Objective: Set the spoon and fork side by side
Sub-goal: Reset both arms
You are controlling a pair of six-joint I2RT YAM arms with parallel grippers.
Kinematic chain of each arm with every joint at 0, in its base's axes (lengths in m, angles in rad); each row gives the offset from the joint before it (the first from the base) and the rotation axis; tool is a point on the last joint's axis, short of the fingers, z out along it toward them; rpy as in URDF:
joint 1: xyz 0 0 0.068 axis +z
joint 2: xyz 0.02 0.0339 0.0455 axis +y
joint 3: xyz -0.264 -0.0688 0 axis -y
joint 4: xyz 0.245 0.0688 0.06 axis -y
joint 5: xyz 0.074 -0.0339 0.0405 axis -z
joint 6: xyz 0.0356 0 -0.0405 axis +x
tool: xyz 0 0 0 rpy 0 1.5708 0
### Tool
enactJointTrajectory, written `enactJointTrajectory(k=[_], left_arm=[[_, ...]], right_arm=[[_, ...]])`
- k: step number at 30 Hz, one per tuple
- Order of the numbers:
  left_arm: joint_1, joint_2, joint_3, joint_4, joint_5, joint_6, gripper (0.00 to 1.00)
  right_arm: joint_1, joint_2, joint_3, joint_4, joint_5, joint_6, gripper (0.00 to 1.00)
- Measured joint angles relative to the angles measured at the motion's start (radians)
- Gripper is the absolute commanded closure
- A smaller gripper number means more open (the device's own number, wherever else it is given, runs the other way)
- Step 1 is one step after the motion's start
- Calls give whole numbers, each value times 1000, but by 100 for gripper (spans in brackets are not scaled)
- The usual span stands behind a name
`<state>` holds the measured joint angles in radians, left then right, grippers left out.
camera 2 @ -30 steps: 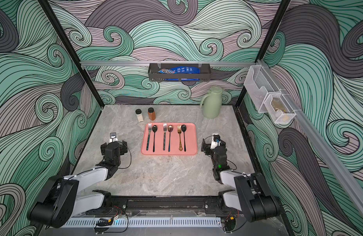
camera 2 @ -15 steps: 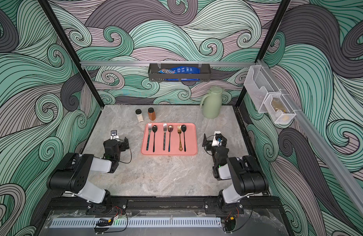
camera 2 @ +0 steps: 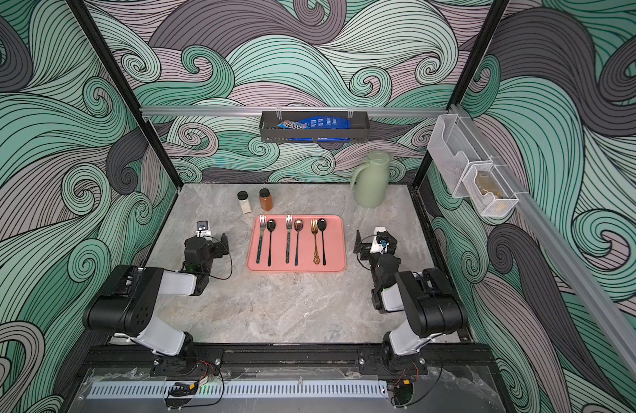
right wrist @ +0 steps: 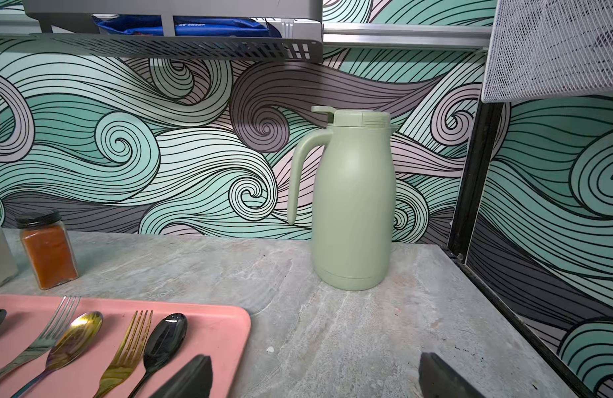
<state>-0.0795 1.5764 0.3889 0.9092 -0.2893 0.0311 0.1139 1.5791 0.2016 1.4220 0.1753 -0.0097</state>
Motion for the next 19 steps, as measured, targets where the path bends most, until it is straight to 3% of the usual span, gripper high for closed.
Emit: enactJointTrajectory(k=[9,19], left_arm=[[0,5,-101,129,28,14,1],[0,5,-23,71,27,14,1]], right_arm=[[11,7,-109,129,15,-10,1],[-4,7,1,28,-18,-10,1]])
